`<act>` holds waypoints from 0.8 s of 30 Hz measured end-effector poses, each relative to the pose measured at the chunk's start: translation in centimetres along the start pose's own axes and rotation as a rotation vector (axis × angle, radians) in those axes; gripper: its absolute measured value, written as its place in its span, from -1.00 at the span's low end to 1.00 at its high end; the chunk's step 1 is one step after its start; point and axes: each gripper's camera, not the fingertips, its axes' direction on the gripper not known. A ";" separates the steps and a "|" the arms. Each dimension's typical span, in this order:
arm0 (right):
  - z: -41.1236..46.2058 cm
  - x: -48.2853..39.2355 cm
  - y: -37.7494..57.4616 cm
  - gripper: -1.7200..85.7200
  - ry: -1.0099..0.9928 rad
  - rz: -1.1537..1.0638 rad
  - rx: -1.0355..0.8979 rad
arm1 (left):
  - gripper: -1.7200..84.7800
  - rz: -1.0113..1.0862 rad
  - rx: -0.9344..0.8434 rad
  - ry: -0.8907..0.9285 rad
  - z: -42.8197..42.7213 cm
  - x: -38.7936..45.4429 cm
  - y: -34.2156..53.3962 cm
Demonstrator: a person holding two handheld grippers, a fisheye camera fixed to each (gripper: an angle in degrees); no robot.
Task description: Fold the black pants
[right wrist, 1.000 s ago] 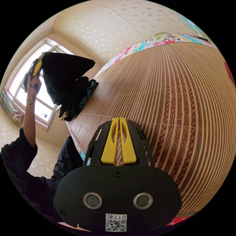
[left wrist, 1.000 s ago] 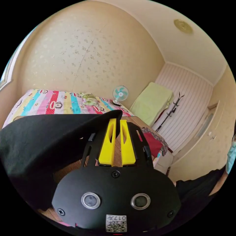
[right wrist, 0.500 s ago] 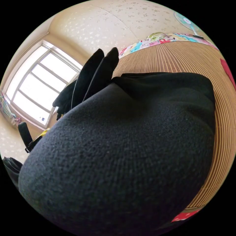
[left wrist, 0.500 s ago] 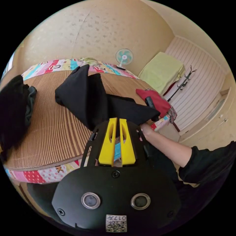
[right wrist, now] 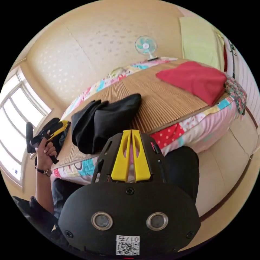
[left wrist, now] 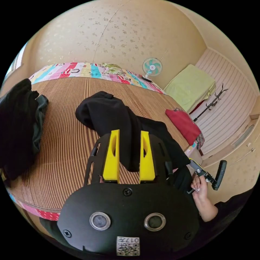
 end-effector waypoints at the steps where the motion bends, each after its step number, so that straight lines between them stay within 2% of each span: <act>1: -0.7 -1.4 -0.2 -0.92 -0.025 -0.040 0.082 | -0.67 0.016 -0.020 -0.043 1.4 0.6 -2.4; 3: 0.5 -4.4 -1.8 -0.90 -0.048 -0.116 0.063 | -0.65 0.033 -0.086 -0.146 4.4 1.2 -5.7; 5: 4.3 -8.9 -4.7 -0.84 -0.080 -0.197 -0.090 | -0.66 0.070 -0.257 -0.299 9.7 1.1 -8.1; 7: 7.4 -12.1 -6.7 -0.80 -0.126 -0.228 -0.187 | -0.70 0.098 -0.286 -0.323 11.3 0.6 -7.9; 8: 9.0 -14.0 -7.8 -0.79 -0.166 -0.242 -0.217 | -0.78 0.100 -0.236 -0.285 10.1 -0.2 -7.3; 9: 9.6 -14.9 -8.2 -0.78 -0.185 -0.247 -0.225 | -0.84 0.089 -0.204 -0.227 9.2 -0.8 -6.9; 10: 10.7 -16.7 -9.0 -0.77 -0.219 -0.258 -0.235 | -0.92 0.027 -0.131 -0.031 7.0 -3.2 -5.9; 11: 11.7 -18.3 -9.9 -0.76 -0.241 -0.255 -0.267 | -0.94 -0.133 -0.075 0.171 4.8 -7.2 -4.4; 12: 12.2 -19.1 -10.2 -0.75 -0.251 -0.254 -0.284 | -0.95 -0.217 -0.057 0.275 4.0 -9.4 -3.4; 13: 13.2 -20.4 -10.8 -0.74 -0.277 -0.258 -0.313 | -0.96 -0.338 0.008 0.452 2.1 -13.3 -1.0; 14: 14.1 -21.5 -11.3 -0.72 -0.300 -0.245 -0.339 | -0.97 -0.422 0.088 0.495 -0.1 -16.1 1.7; 15: 14.6 -21.9 -11.5 -0.71 -0.308 -0.236 -0.345 | -0.97 -0.454 0.132 0.473 -1.3 -17.1 3.1; 17: 17.0 -23.1 -11.9 -0.69 -0.288 -0.200 -0.371 | -0.96 -0.537 0.246 0.279 -5.5 -18.9 7.7; 19: 19.9 -23.7 -11.9 -0.68 -0.246 -0.179 -0.433 | -0.92 -0.544 0.238 0.167 -6.7 -18.6 9.2; 21: 23.0 -24.3 -11.4 -0.67 -0.256 -0.161 -0.515 | -0.82 -0.482 0.247 0.085 -7.5 -17.3 9.4; 24: 24.1 -25.1 -10.9 -0.68 -0.315 -0.133 -0.468 | -0.57 -0.298 0.258 -0.043 -7.3 -13.6 7.7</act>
